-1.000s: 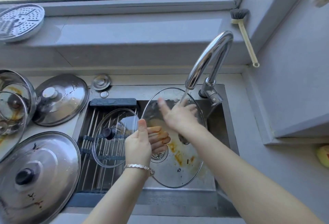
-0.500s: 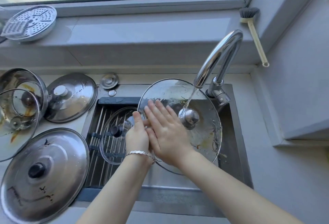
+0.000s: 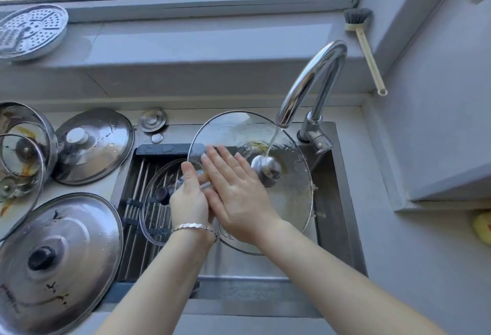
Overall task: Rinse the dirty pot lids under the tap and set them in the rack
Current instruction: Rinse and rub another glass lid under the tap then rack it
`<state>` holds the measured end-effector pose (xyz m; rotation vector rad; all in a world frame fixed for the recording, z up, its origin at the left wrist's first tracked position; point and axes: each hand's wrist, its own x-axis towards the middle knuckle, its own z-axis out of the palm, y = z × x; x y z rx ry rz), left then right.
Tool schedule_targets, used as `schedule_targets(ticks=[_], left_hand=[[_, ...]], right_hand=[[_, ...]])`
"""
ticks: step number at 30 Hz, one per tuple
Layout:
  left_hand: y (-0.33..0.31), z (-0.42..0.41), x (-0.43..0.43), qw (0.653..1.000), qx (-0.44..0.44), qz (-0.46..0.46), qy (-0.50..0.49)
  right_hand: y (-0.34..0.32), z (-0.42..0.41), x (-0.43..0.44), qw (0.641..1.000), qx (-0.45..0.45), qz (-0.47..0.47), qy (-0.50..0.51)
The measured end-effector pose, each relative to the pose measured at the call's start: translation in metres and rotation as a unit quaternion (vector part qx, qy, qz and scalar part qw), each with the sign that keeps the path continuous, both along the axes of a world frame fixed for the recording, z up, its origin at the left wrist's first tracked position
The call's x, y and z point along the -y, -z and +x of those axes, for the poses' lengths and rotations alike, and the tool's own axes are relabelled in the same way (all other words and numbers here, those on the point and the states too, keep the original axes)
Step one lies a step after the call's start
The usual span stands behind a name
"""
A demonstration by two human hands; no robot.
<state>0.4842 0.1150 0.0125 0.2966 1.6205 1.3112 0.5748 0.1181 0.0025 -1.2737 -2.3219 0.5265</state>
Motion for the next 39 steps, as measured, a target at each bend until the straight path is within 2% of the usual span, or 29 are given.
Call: schedule_targets(ticks=[2, 4, 6, 7, 9, 11, 13, 15, 17, 22, 23, 25, 27, 31, 32, 35, 39], left_hand=[[-0.003, -0.008, -0.002, 1.0, 0.029, 0.006, -0.006], [-0.002, -0.015, -0.002, 0.998, 0.053, 0.019, -0.015], [-0.002, -0.016, 0.002, 0.997, 0.068, 0.024, -0.036], [-0.001, -0.015, 0.006, 0.996, 0.073, 0.022, -0.046], [0.0, -0.013, 0.014, 0.995, 0.074, 0.017, -0.064], [0.001, -0.011, 0.019, 0.994, 0.078, 0.018, -0.072], [0.0, -0.012, 0.019, 0.994, 0.082, 0.016, -0.077], [0.0, -0.012, 0.016, 0.993, 0.087, 0.013, -0.083], [0.0, -0.011, 0.015, 0.992, 0.09, 0.012, -0.089], [0.002, -0.009, 0.023, 0.992, 0.08, 0.014, -0.093], [0.001, -0.009, 0.023, 0.992, 0.079, 0.014, -0.095], [0.001, -0.008, 0.02, 0.992, 0.08, 0.011, -0.099], [0.001, -0.006, 0.019, 0.991, 0.086, 0.008, -0.1], [0.003, 0.0, 0.022, 0.991, 0.092, -0.001, -0.102], [0.004, 0.001, 0.022, 0.99, 0.094, -0.001, -0.102], [0.007, 0.003, 0.022, 0.99, 0.1, 0.002, -0.098], [0.007, 0.007, 0.021, 0.991, 0.099, 0.009, -0.094]], right_hand=[[0.017, 0.011, 0.025, 0.996, 0.013, 0.052, -0.064], [0.033, 0.03, 0.041, 0.996, 0.019, 0.049, -0.076], [0.046, 0.043, 0.035, 1.0, -0.002, -0.006, 0.009], [0.049, 0.048, 0.026, 0.995, -0.016, -0.064, 0.073], [0.056, 0.057, 0.005, 0.963, -0.037, -0.188, 0.191], [0.056, 0.066, -0.003, 0.938, -0.026, -0.242, 0.248], [0.051, 0.059, 0.01, 0.959, 0.011, -0.194, 0.208], [0.047, 0.044, 0.036, 0.985, 0.027, -0.126, 0.113], [0.048, 0.039, 0.043, 0.992, 0.03, -0.103, 0.069], [0.039, 0.055, 0.003, 0.95, 0.015, -0.207, 0.232], [0.038, 0.049, 0.008, 0.957, 0.014, -0.189, 0.219], [0.037, 0.033, 0.033, 0.982, 0.016, -0.138, 0.129], [0.041, 0.032, 0.043, 0.991, 0.014, -0.111, 0.078], [0.043, 0.05, 0.017, 0.951, -0.001, -0.211, 0.226], [0.042, 0.048, 0.018, 0.952, 0.002, -0.203, 0.228], [0.041, 0.03, 0.037, 0.981, 0.012, -0.14, 0.131], [0.044, 0.035, 0.028, 0.982, -0.022, -0.126, 0.14]])
